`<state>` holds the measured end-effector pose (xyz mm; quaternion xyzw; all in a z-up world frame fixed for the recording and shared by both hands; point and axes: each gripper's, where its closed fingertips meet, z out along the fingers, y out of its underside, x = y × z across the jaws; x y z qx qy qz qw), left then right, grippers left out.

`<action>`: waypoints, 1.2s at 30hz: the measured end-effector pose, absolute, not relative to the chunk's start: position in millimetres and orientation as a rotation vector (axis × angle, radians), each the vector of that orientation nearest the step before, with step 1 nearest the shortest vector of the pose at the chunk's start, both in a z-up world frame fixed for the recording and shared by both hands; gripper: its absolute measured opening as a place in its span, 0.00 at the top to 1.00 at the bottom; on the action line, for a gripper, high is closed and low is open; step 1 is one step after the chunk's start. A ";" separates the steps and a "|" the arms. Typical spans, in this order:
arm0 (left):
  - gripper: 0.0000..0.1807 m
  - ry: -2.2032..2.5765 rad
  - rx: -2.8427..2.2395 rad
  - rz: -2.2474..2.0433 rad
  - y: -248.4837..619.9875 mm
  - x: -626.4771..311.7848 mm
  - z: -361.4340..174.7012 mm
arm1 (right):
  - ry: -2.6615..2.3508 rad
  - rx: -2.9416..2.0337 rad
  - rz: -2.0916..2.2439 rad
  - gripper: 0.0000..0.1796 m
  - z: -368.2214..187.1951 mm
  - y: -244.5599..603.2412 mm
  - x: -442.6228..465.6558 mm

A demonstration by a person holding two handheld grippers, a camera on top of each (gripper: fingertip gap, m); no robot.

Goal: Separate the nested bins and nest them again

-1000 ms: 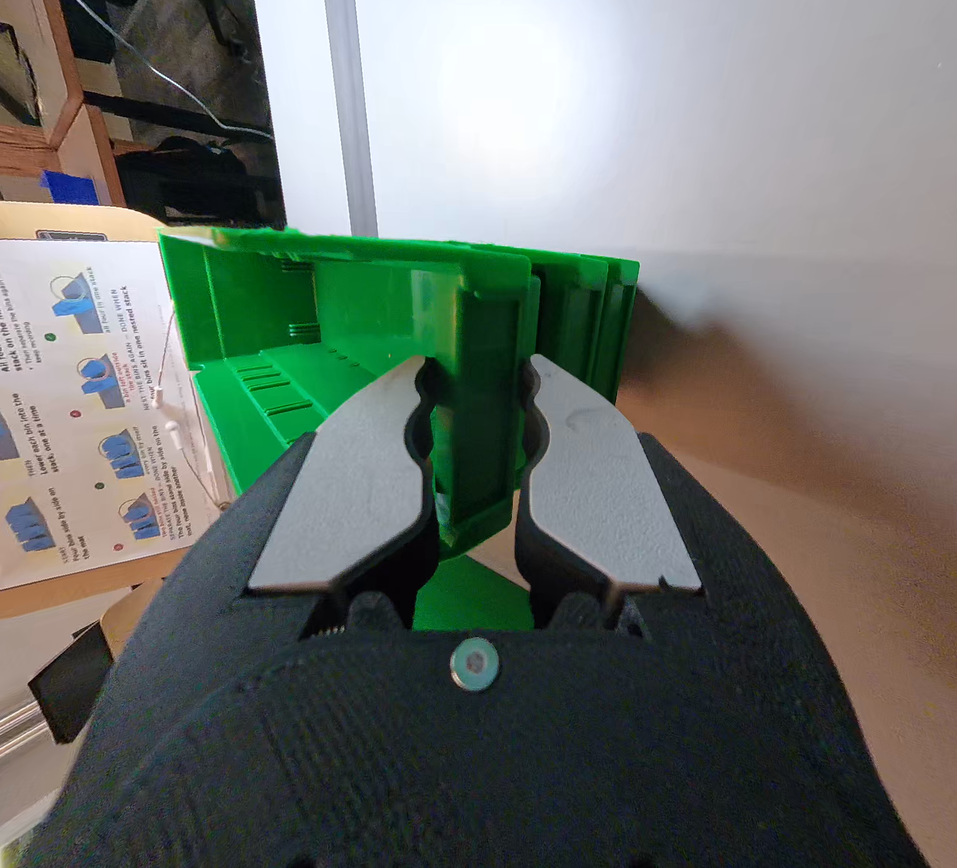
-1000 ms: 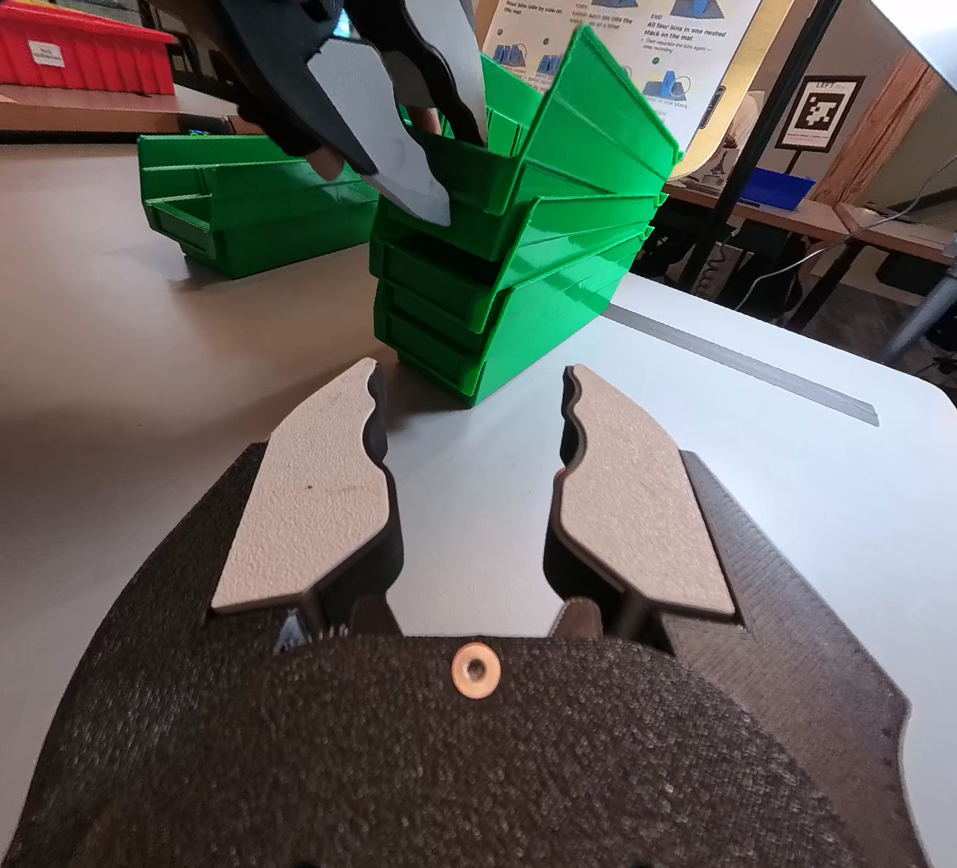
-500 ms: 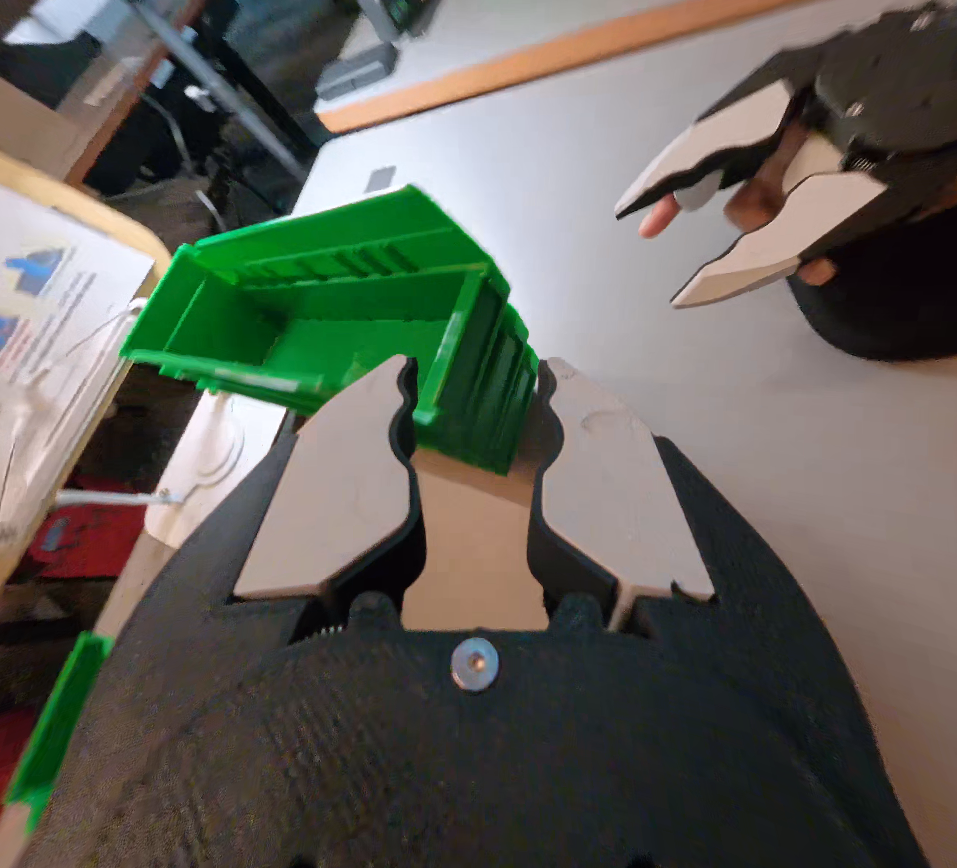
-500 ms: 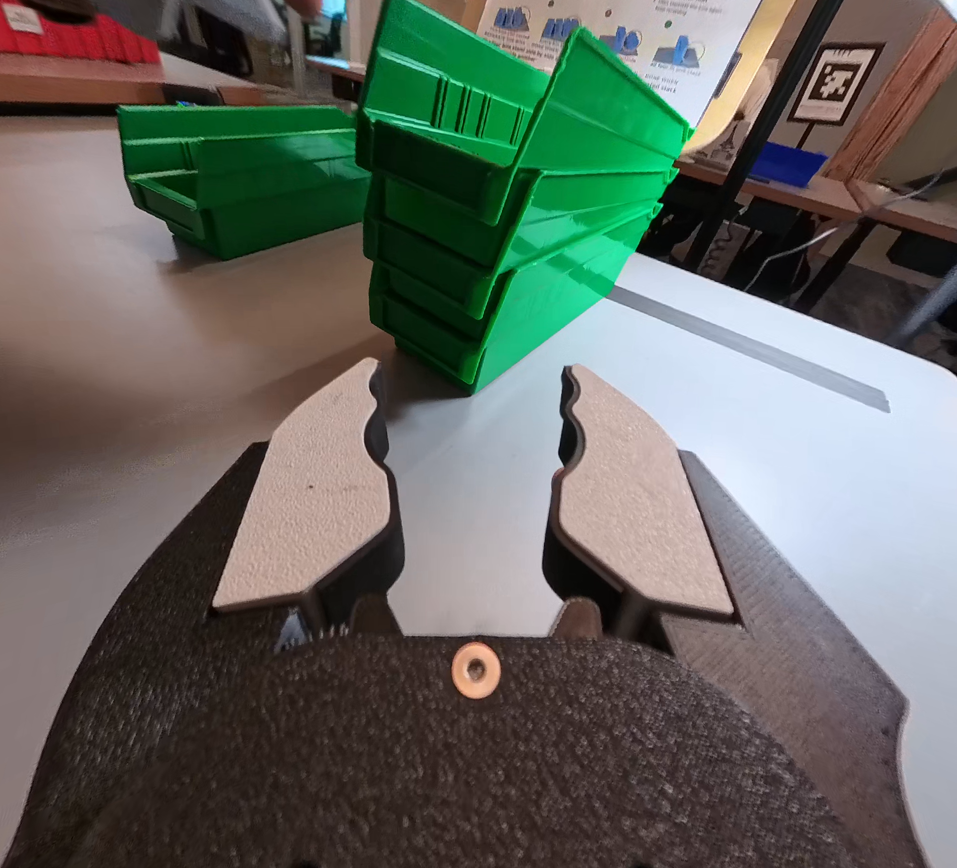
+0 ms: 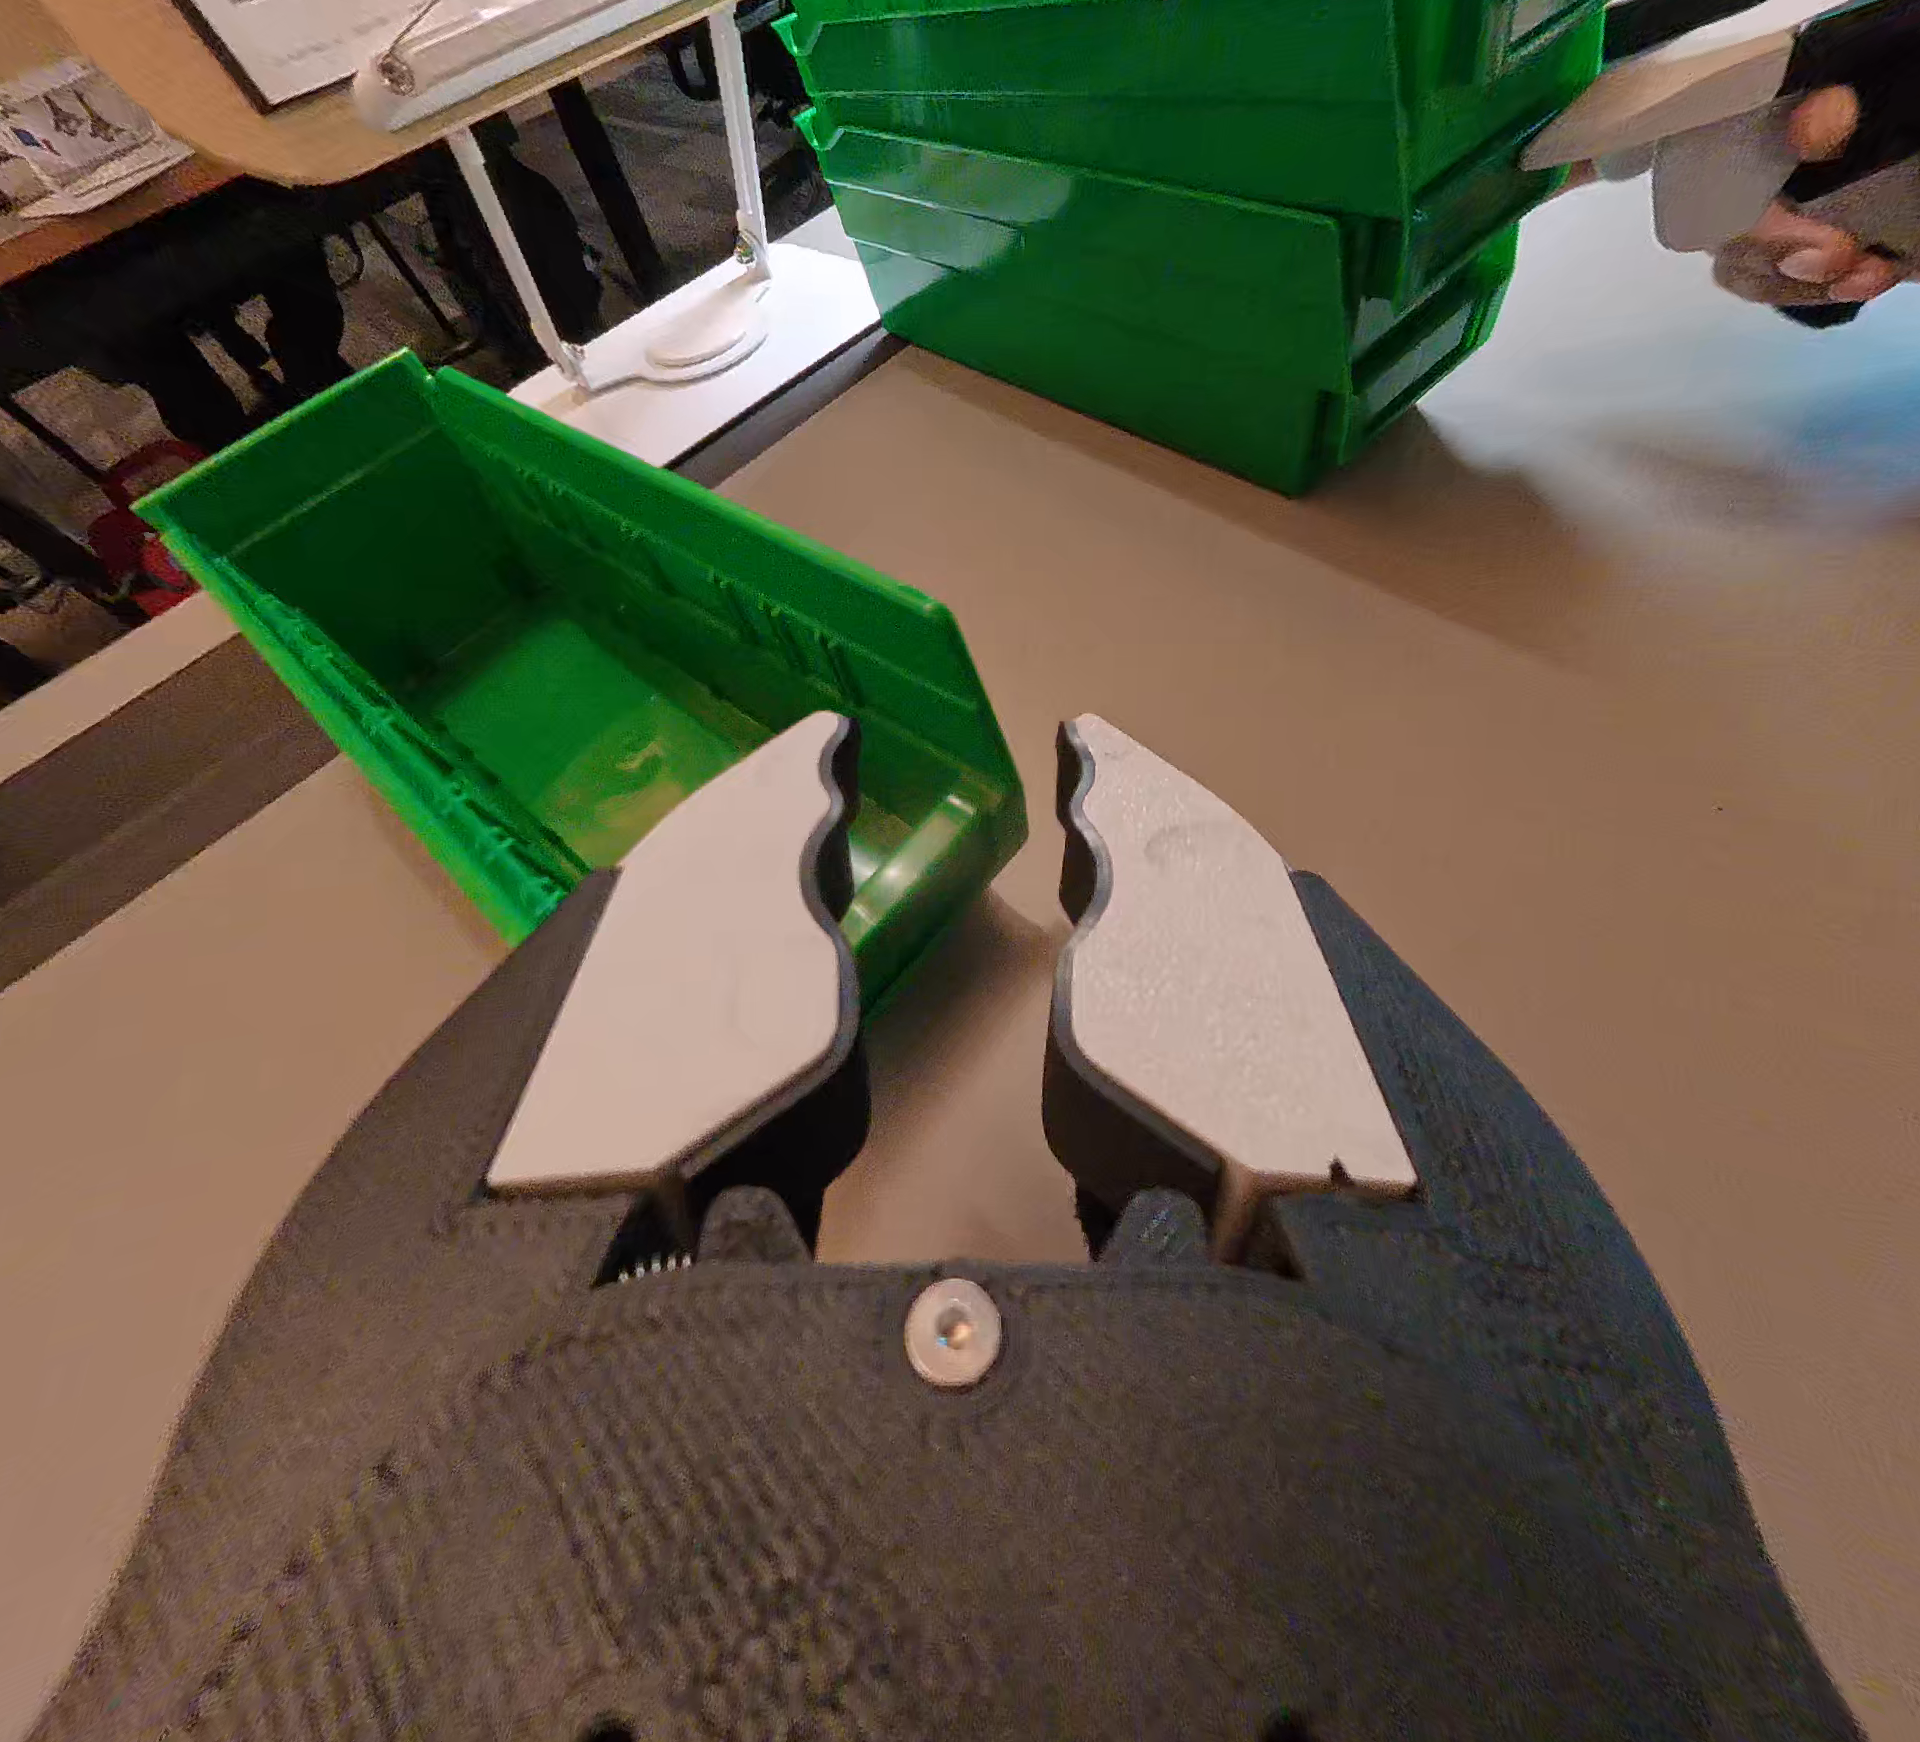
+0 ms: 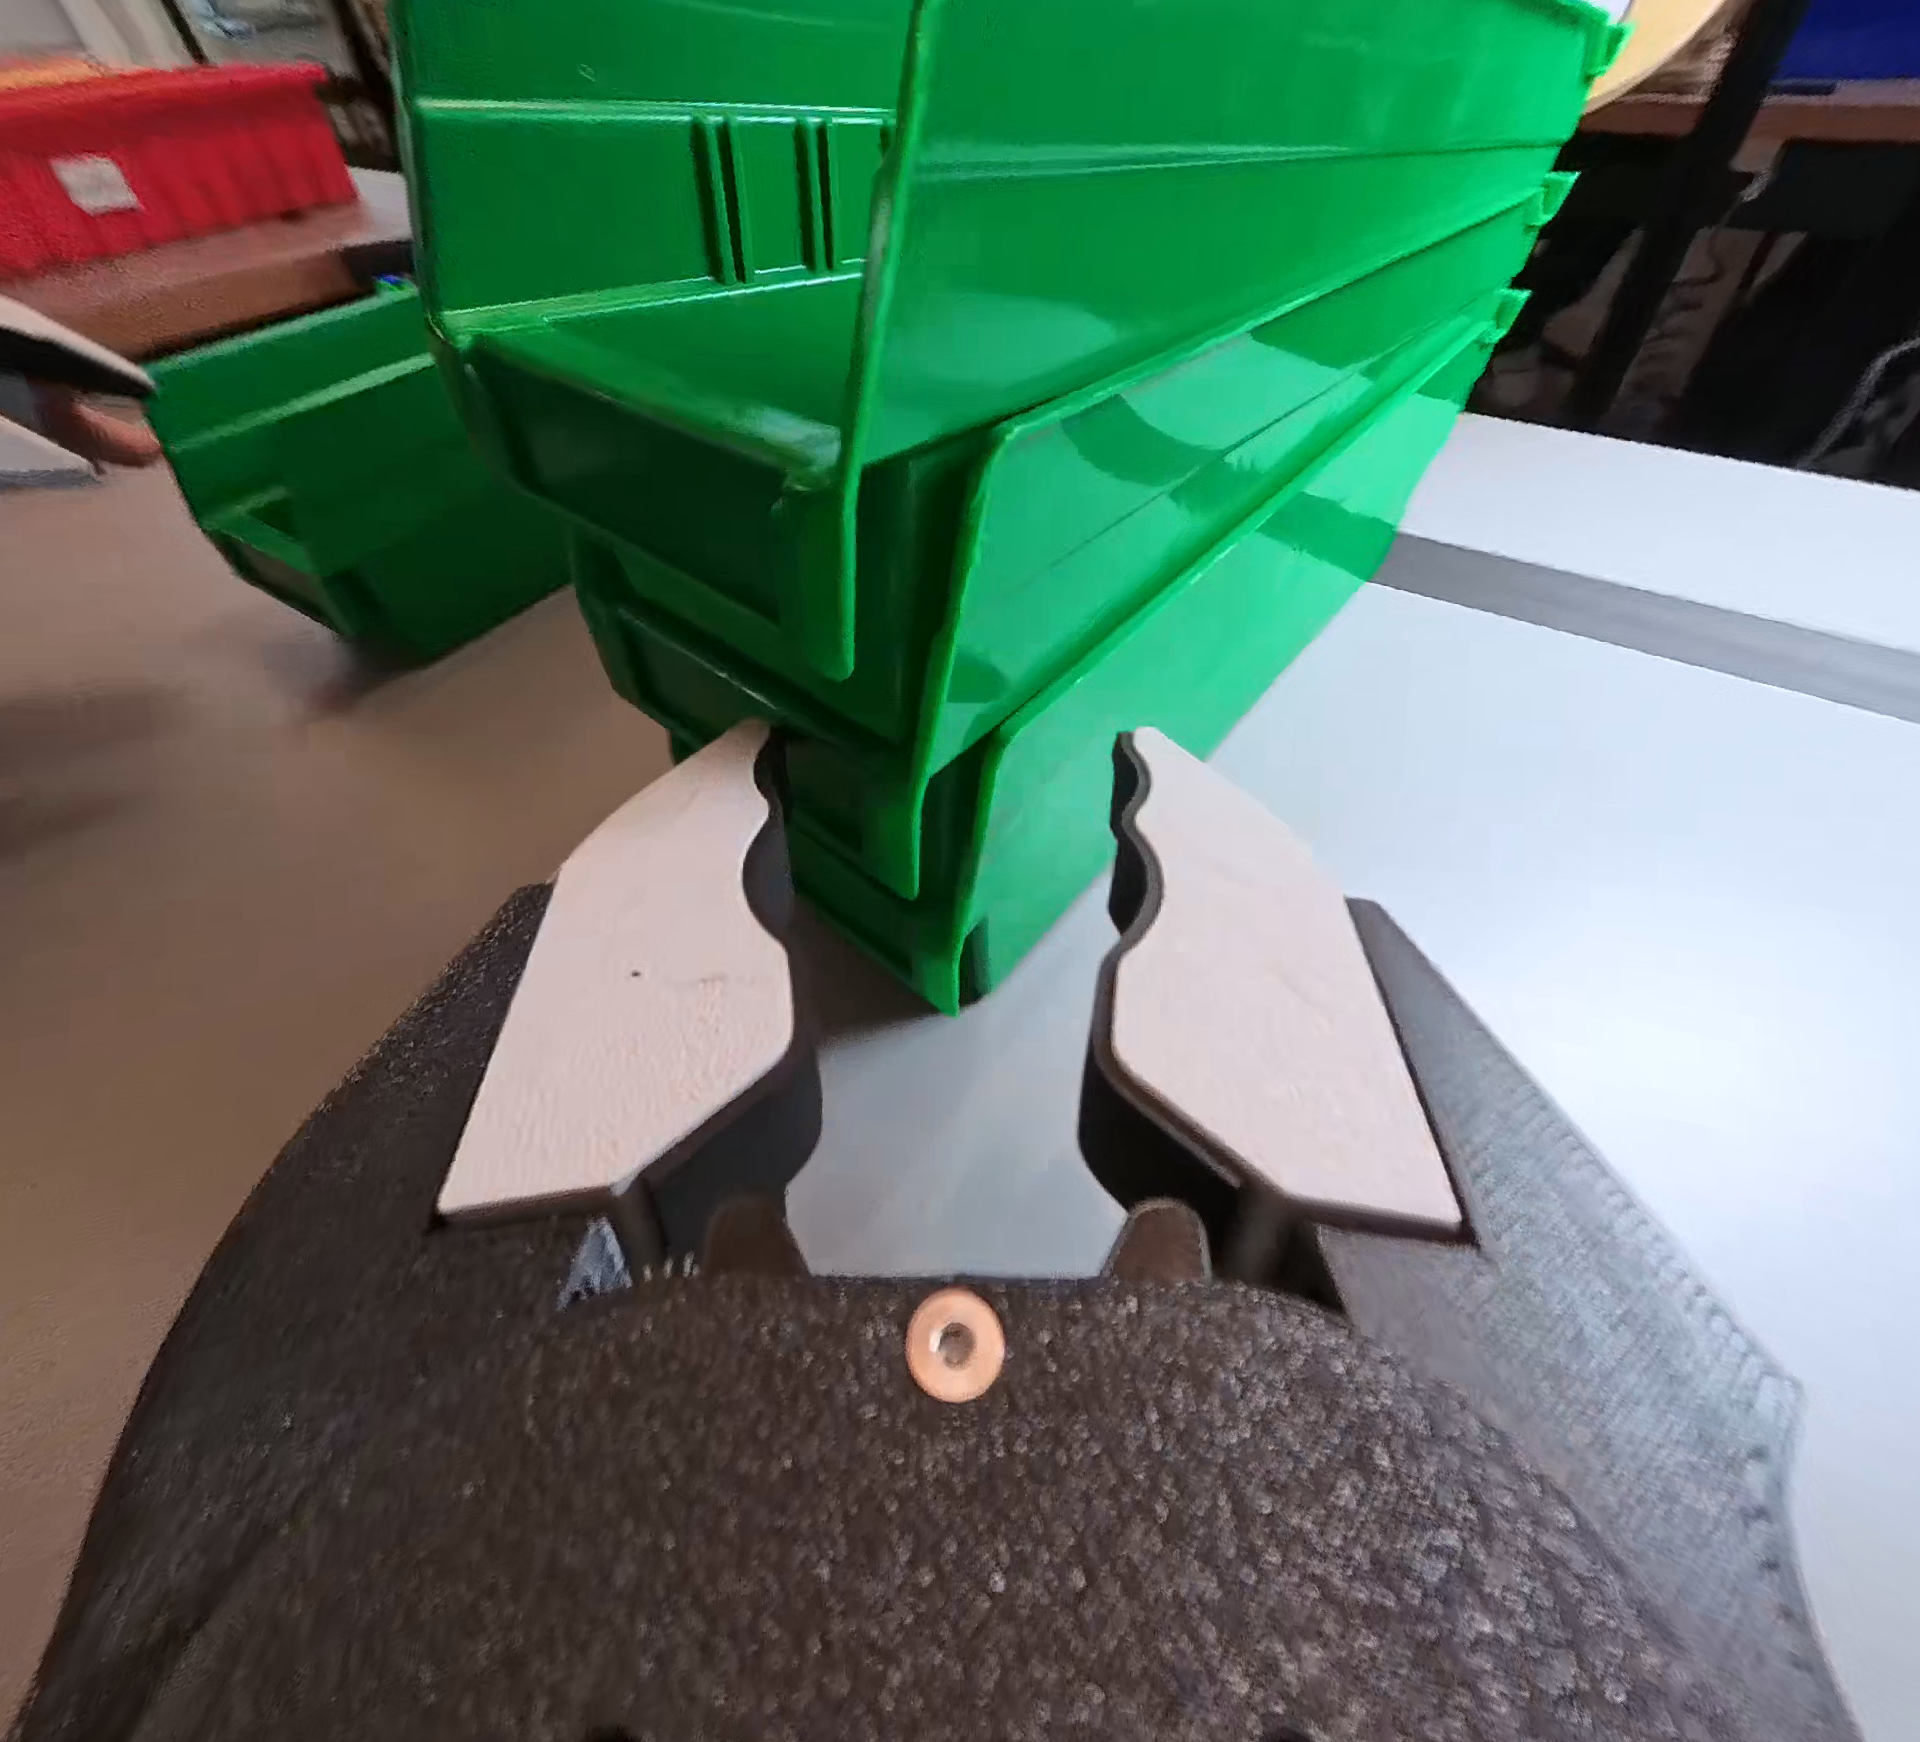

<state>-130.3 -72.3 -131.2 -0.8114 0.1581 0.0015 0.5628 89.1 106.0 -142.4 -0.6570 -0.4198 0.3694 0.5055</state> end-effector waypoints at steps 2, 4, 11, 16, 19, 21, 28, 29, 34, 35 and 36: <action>0.81 0.357 -1.902 -0.006 -76.5 -135.5 -130.8 | -1.013 -1.555 0.944 0.75 -140.8 101.6 87.2; 0.82 0.349 -1.892 -0.012 -77.5 -138.1 -129.8 | -0.990 -1.518 0.926 0.79 -136.1 101.1 91.1; 0.82 0.377 -1.907 -0.006 -75.2 -131.1 -137.8 | -0.967 -1.486 0.853 0.93 -126.3 102.0 98.4; 0.83 0.383 -1.901 0.018 -73.1 -128.6 -138.1 | -1.058 -1.425 0.793 0.96 -126.2 97.1 93.9; 0.83 0.386 -1.902 0.026 -72.6 -128.0 -139.1 | -1.129 -1.364 0.804 0.96 -125.9 86.4 91.1; 0.83 0.389 -1.902 0.033 -72.6 -128.3 -140.3 | -1.164 -1.335 0.827 0.96 -125.9 78.3 90.8; 0.83 0.400 -1.898 0.061 -73.5 -127.9 -141.7 | -1.280 -1.241 0.940 0.96 -125.6 43.2 94.8; 0.83 0.403 -1.900 0.064 -72.9 -127.6 -142.3 | -1.271 -1.242 0.926 0.96 -125.8 43.3 93.7; 0.81 0.440 -1.919 0.140 -67.3 -127.8 -148.2 | -1.176 -1.318 0.797 0.97 -126.2 61.3 77.5; 0.80 0.450 -1.924 0.160 -66.8 -127.9 -149.8 | -1.167 -1.329 0.792 0.97 -126.2 61.0 73.7; 0.80 0.460 -1.927 0.175 -66.7 -127.7 -151.2 | -1.160 -1.339 0.786 0.97 -126.2 59.4 70.3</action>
